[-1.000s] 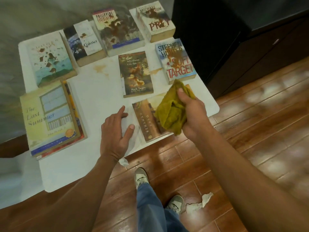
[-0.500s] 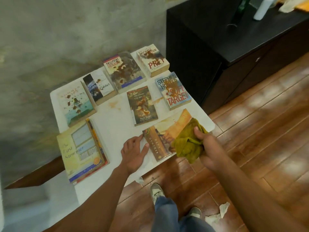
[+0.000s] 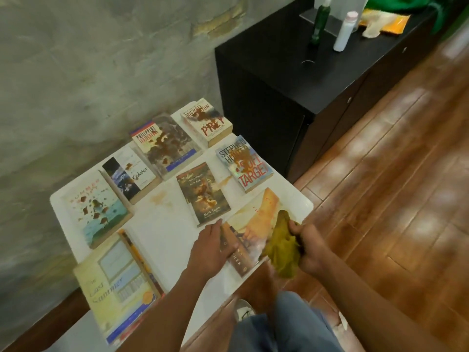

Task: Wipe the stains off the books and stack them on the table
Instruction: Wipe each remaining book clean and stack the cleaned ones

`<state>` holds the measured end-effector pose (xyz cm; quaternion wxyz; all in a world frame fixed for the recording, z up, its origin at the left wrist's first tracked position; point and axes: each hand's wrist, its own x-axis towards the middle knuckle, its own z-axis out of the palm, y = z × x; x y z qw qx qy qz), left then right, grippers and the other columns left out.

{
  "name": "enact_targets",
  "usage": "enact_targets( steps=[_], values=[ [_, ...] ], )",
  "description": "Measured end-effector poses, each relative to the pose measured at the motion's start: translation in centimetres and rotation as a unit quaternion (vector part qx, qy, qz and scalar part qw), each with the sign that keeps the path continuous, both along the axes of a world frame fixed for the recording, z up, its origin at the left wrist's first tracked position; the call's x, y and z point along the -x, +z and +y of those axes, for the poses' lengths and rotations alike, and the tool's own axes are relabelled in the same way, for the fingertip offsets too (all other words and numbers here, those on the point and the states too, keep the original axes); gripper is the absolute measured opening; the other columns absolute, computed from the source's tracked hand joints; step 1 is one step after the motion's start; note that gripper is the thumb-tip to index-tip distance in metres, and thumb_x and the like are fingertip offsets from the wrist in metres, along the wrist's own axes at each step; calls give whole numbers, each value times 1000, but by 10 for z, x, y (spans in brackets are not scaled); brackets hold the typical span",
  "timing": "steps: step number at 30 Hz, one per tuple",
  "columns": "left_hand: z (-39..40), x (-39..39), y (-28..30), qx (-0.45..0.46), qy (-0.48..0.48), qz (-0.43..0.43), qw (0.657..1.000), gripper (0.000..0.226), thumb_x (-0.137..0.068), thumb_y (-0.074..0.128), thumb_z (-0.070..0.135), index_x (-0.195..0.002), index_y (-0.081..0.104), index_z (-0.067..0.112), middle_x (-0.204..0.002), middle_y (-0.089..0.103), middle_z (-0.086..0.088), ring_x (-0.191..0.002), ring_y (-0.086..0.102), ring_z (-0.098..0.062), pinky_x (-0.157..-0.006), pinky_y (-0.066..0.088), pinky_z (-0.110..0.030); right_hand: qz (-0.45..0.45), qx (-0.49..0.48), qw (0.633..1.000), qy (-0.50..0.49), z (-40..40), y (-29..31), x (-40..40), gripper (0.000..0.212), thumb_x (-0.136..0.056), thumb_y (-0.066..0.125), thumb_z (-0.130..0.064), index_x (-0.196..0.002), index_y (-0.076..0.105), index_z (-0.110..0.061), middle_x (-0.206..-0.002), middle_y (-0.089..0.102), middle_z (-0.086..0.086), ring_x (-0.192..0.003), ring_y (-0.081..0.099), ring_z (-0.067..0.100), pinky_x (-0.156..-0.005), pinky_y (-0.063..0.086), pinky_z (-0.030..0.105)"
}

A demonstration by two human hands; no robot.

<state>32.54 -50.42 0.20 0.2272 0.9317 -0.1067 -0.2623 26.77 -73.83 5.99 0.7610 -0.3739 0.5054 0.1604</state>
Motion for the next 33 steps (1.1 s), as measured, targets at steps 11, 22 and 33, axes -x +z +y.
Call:
enact_targets(
  steps=[11, 22, 33],
  values=[
    [-28, -25, 15, -33, 124, 59, 990, 70, -96, 41, 66, -149, 40, 20, -152, 38, -13, -138, 33, -33, -112, 33, -42, 45, -44, 993, 99, 4, -6, -40, 23, -103, 47, -14, -122, 54, -3, -100, 70, 23, -91, 66, 41, -69, 54, 46],
    [-40, -12, 24, -86, 116, 129, 981, 56, -97, 25, 71, -128, 52, 32, -122, 60, 1, -105, 58, -17, -86, 46, -35, 66, -33, 954, 291, -29, -31, -60, 30, -97, 60, -11, -126, 59, -4, -111, 71, 23, -107, 66, 44, -100, 48, 60],
    [-45, 10, 40, 60, 171, 131, 975, 32, -97, 38, 66, -102, 48, 37, -98, 67, 13, -82, 67, -8, -72, 50, -23, 23, 50, 866, 498, -50, -12, -102, 22, -96, 66, -14, -115, 66, -3, -101, 75, 15, -96, 71, 34, -83, 60, 45]
  ],
)
